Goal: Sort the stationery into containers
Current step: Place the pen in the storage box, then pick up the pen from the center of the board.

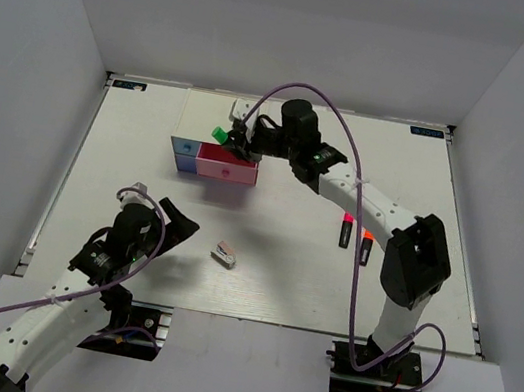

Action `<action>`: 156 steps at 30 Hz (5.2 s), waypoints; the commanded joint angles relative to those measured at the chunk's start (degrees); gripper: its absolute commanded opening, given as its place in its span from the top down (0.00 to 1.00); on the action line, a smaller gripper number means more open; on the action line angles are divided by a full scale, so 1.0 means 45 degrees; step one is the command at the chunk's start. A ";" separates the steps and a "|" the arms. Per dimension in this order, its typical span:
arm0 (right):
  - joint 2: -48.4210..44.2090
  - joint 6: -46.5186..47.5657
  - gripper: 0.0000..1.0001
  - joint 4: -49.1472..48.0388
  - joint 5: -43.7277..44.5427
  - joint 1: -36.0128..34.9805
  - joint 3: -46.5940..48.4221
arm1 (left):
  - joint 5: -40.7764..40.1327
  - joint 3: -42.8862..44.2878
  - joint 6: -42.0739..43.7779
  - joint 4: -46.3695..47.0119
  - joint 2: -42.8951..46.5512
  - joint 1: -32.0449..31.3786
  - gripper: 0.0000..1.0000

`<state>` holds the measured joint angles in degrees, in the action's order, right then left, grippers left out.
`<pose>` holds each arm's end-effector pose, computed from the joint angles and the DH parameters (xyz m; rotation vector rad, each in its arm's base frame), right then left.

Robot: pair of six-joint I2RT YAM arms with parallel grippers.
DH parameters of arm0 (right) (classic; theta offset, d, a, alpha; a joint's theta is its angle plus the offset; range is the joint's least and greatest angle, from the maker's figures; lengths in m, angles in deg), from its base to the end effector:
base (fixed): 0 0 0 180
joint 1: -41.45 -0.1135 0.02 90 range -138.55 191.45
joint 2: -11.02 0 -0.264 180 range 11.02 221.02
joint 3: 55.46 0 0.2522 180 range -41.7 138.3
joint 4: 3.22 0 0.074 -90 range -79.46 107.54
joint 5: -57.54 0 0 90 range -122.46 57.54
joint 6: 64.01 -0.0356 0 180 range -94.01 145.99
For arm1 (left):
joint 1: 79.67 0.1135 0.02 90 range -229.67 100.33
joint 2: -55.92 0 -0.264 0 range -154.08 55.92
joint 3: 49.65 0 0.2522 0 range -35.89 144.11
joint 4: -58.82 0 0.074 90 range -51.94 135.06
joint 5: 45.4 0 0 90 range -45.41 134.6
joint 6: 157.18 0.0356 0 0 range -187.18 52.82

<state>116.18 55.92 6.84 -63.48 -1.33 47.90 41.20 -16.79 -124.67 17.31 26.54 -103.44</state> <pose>0.3130 0.3146 0.3389 -1.3537 1.1746 0.6410 0.1180 -0.0496 0.1908 -0.7073 2.2179 -0.6864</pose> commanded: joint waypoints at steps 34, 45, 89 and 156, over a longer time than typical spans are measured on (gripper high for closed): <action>0.0402 0.0966 0.38 -0.1266 0.0508 0.0309 -0.0634 | 0.0247 -0.0200 -0.0134 0.0678 0.0124 -0.0050 0.00; -0.2686 -0.3248 0.92 -0.1839 0.4156 0.1441 -0.2762 | 0.0638 -0.0550 -0.0134 0.1712 -0.0149 -0.0050 0.00; -0.6221 -0.6475 0.57 0.7269 0.2657 1.1109 -0.8954 | -0.1000 2.3664 0.6058 -0.2932 -2.3448 -0.7276 0.32; -0.7022 -0.6828 0.52 0.6371 0.0099 1.2633 -1.0302 | -0.1764 1.7808 0.7288 -0.0924 -1.9058 -0.7862 0.98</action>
<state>85.72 24.84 36.98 -60.38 55.32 2.18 29.24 62.87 -93.66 9.12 -68.08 -139.42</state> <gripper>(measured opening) 0.482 0.414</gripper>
